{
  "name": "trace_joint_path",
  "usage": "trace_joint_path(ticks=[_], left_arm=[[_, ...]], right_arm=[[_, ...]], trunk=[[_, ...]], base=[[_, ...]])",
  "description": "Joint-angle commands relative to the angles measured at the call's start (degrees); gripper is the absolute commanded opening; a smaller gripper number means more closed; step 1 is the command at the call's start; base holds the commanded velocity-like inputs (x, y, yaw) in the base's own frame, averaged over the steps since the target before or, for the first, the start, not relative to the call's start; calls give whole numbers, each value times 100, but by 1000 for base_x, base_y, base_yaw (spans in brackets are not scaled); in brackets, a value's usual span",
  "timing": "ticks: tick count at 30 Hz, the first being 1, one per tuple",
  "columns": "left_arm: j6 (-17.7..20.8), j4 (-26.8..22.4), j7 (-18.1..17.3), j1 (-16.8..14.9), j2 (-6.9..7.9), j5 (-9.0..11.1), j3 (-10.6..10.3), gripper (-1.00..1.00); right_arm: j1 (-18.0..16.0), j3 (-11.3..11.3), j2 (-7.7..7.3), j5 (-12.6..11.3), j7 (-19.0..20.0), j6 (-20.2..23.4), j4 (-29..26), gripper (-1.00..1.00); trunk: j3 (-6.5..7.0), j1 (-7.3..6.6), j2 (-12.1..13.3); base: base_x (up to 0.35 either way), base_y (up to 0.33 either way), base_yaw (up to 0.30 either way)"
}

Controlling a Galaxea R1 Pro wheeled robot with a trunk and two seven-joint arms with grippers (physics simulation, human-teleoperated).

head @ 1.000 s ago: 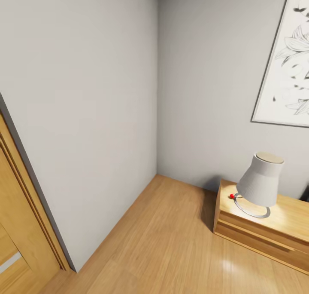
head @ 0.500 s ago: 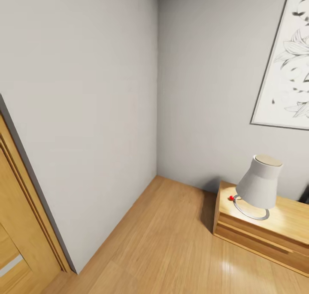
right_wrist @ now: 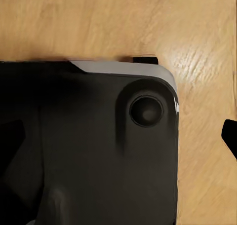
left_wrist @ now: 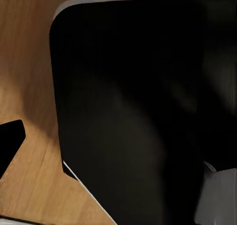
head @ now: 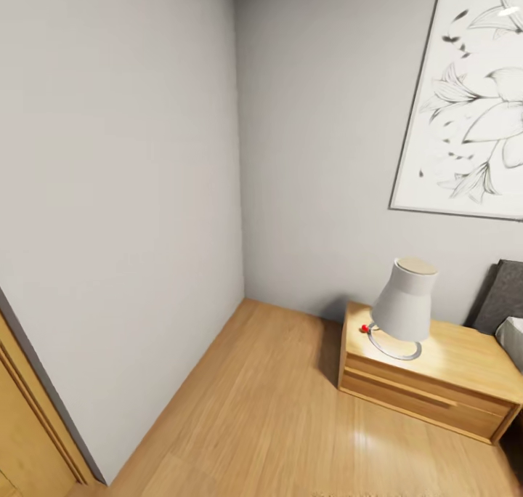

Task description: In the bedroom, organize the workspace by keeping the computer under the desk, ensuring the monitor is on the desk, placing the keyboard on the desk next to the monitor, placing the mouse on the desk next to the keyboard, moving the folder from the swivel chair onto the desk next to the mouse, stacking the notebook on top of the folder with the pen on top of the notebook, and positioning the swivel chair next to the desk.

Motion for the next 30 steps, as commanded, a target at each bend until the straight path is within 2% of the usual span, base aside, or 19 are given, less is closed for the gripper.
trace_joint_path(ticks=[1, 4, 9, 14, 18, 20, 21, 23, 24, 26, 27, 28, 30], left_arm=[[-42, -142, 1, 1, 5, 3, 2, 100], [-113, -365, -2, 1, 9, 5, 2, 100], [-366, -752, 1, 1, 31, 7, 6, 100], [-648, -1117, 14, 1, 37, 11, 12, 100], [-1161, -1424, 25, 1, 41, 138, 37, 100], [-1452, -1509, 27, 1, 41, 248, 68, 100], [-1757, -1568, 29, 1, 40, 393, 103, 100], [-2061, -1606, 30, 1, 37, 561, 134, 100], [-2337, -1629, 28, 1, 38, 752, 156, 100], [-2544, -1643, 15, 1, 38, 957, 173, 100], [-2620, -1645, 8, 1, 39, 1057, 177, 100], [-2734, -1641, -8, 1, 44, 1239, 181, 100], [-2840, -1611, -27, 1, 80, 1419, 184, 100]], right_arm=[[-5, -16, 3, -62, 6, -232, -7, 100], [-5, -25, 5, -162, 5, -569, -67, 100], [-6, -26, 18, -339, 5, -1441, -427, 100], [-6, -25, 21, -376, 10, -1917, -778, 100], [-6, -19, 35, -391, 18, -2225, -1104, 100], [-6, -13, 44, -394, 20, -2343, -1183, 100], [-6, -8, 51, -396, 18, -2480, -1240, 100], [-6, -1, 58, -387, 19, -2628, -1298, 100], [-6, 8, 62, -369, 24, -2758, -1347, 100], [-6, 15, 56, -361, 23, -2860, -1378, 100], [-6, 18, 53, -358, 23, -2896, -1392, 100], [-6, 20, 52, -354, 23, -2950, -1417, 100], [-6, 16, 61, -359, 15, -2996, -1443, 100]], trunk=[[12, -23, 38], [66, -89, 158], [159, -199, 359], [264, -308, 560], [354, -396, 720], [399, -440, 800], [422, -462, 840], [467, -506, 920], [489, -528, 961], [534, -572, 1041], [539, -572, 1041], [543, -572, 1041], [549, -572, 1041]], base=[[0, 0, -294], [0, 0, -296], [0, 0, -297], [0, 0, -275], [0, 0, -242], [0, 0, -234], [0, 0, -231], [0, 0, -230], [0, 0, -224], [0, 0, -223], [0, 0, -224], [0, 0, -210], [0, 0, -150]])
